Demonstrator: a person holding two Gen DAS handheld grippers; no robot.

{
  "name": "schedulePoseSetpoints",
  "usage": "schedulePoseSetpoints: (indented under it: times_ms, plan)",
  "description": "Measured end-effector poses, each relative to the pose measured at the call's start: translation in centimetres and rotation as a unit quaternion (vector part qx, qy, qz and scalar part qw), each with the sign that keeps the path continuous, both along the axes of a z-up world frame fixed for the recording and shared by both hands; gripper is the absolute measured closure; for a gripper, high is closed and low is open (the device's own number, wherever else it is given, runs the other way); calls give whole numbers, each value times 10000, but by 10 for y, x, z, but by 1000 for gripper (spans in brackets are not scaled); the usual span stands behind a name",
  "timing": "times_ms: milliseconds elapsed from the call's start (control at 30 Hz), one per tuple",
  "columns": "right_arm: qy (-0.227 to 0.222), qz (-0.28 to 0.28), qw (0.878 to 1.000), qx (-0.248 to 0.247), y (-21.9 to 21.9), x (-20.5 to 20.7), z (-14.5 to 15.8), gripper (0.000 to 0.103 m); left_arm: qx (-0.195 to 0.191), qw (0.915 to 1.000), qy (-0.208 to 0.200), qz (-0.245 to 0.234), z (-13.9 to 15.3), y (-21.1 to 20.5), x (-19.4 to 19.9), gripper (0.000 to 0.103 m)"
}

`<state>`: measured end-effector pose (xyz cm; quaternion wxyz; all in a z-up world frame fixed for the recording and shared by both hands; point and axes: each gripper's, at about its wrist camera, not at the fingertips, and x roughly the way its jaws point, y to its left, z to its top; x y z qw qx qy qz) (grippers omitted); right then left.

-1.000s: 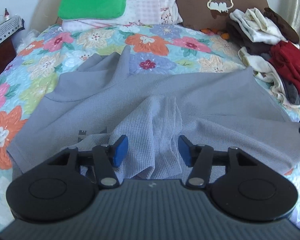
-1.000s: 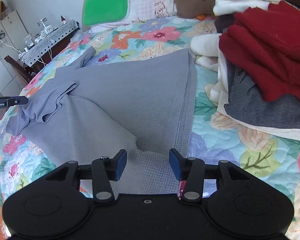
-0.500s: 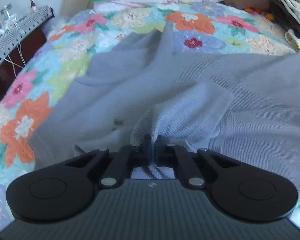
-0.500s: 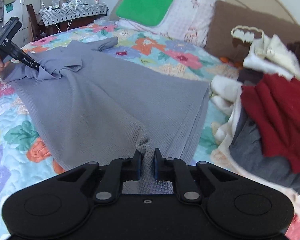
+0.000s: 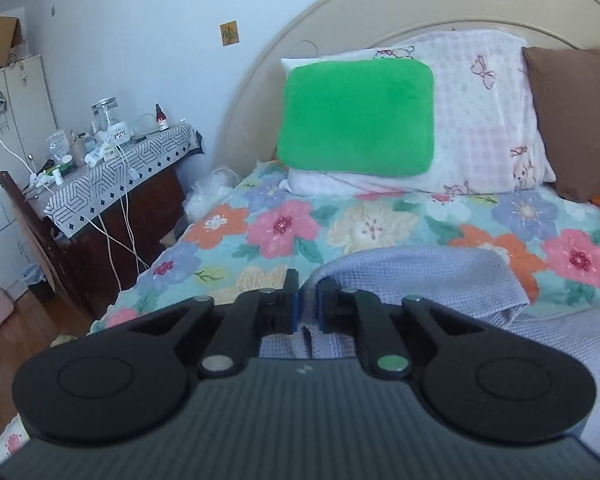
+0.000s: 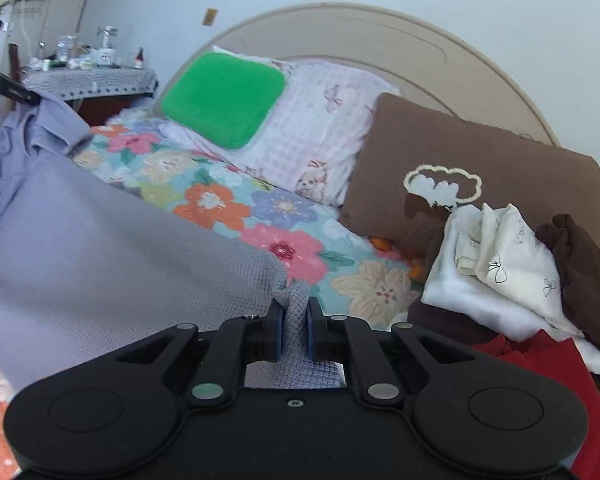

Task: Fold clothes

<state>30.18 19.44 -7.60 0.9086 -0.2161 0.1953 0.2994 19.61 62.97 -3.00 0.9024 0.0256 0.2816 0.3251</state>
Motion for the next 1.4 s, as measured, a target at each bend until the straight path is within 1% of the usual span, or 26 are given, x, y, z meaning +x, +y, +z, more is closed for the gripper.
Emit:
schedulePoseSetpoints:
  times_ms: [33, 67, 133, 167, 200, 233, 300, 367, 400, 533, 600, 700, 800, 833, 900, 967, 1000, 1033, 1100, 1133, 1167, 1200, 1233, 1300, 1333, 1400]
  plan:
    - [69, -108, 9999, 14, 8, 12, -8, 91, 39, 9998, 190, 61, -6, 1, 5, 43]
    - [288, -101, 9995, -98, 17, 24, -19, 86, 68, 9992, 381, 114, -14, 2, 8, 38]
    - [821, -271, 9952, -452, 31, 43, -41, 84, 13, 9979, 639, 24, -32, -2, -3, 39]
    - [918, -397, 9941, -418, 32, 43, -46, 83, -73, 9975, 688, -139, -41, -6, -15, 39]
    - [974, -486, 9935, -327, 30, 41, -48, 77, -156, 9968, 732, -270, -50, -9, -27, 39]
    - [1053, -534, 9928, -189, 25, 37, -48, 75, -231, 9963, 769, -314, -59, -13, -44, 39]
    - [1299, -587, 9898, 53, 13, 27, -47, 57, -467, 9947, 808, -433, -74, -15, -75, 39]
    - [1568, -514, 9859, 266, -2, 13, -46, 56, -736, 9922, 827, -571, -87, -15, -104, 39]
    - [1694, -453, 9839, 332, -10, 7, -46, 56, -782, 9914, 830, -639, -91, -14, -117, 38]
    - [2252, -358, 9719, 587, -46, -22, -52, 55, -652, 9910, 794, -857, -102, -11, -161, 38]
    - [2555, -440, 9627, 768, -66, -35, -60, 52, -781, 9892, 703, -1019, -103, -7, -172, 38]
    - [3123, -655, 9422, 1019, -95, -49, -79, 51, -990, 9850, 646, -1256, -101, -1, -173, 38]
    - [3456, -825, 9277, 1146, -113, -59, -95, 51, -736, 9825, 610, -1596, -96, -7, -164, 37]
    - [3495, -856, 9257, 1168, -115, -61, -99, 51, -702, 9799, 611, -1763, -96, -9, -161, 32]
    - [3574, -918, 9215, 1212, -121, -66, -106, 51, -725, 9701, 700, -2206, -99, -15, -151, 24]
    - [3603, -935, 9183, 1346, -122, -67, -108, 51, -906, 9615, 803, -2466, -107, -17, -138, 20]
    - [3612, -938, 9168, 1421, -123, -66, -108, 51, -983, 9619, 858, -2403, -114, -17, -131, 19]
    - [3649, -957, 9135, 1521, -123, -65, -107, 51, -959, 9657, 948, -2219, -120, -17, -124, 19]
    - [3791, -1001, 9028, 1767, -121, -62, -109, 51, -570, 9773, 1090, -1724, -132, -15, -113, 20]
    - [3881, -1014, 8969, 1863, -120, -60, -110, 51, -447, 9812, 1105, -1517, -135, -12, -109, 28]
    - [3954, -1021, 8928, 1902, -118, -59, -112, 50, -603, 9825, 1035, -1425, -135, -5, -110, 39]
    - [3966, -1024, 8927, 1879, -115, -59, -113, 50, -780, 9831, 937, -1368, -134, 2, -111, 78]
    - [3951, -1028, 8942, 1835, -111, -60, -114, 50, -1015, 9818, 762, -1412, -129, 9, -115, 99]
    - [3801, -1012, 9039, 1680, -105, -61, -115, 50, -1384, 9783, 419, -1483, -118, 21, -121, 99]
    - [3658, -1016, 9109, 1617, -103, -63, -114, 50, -1272, 9809, 283, -1446, -110, 24, -125, 99]
    - [3437, -998, 9224, 1454, -100, -65, -114, 50, -1422, 9832, -25, -1144, -95, 41, -131, 99]
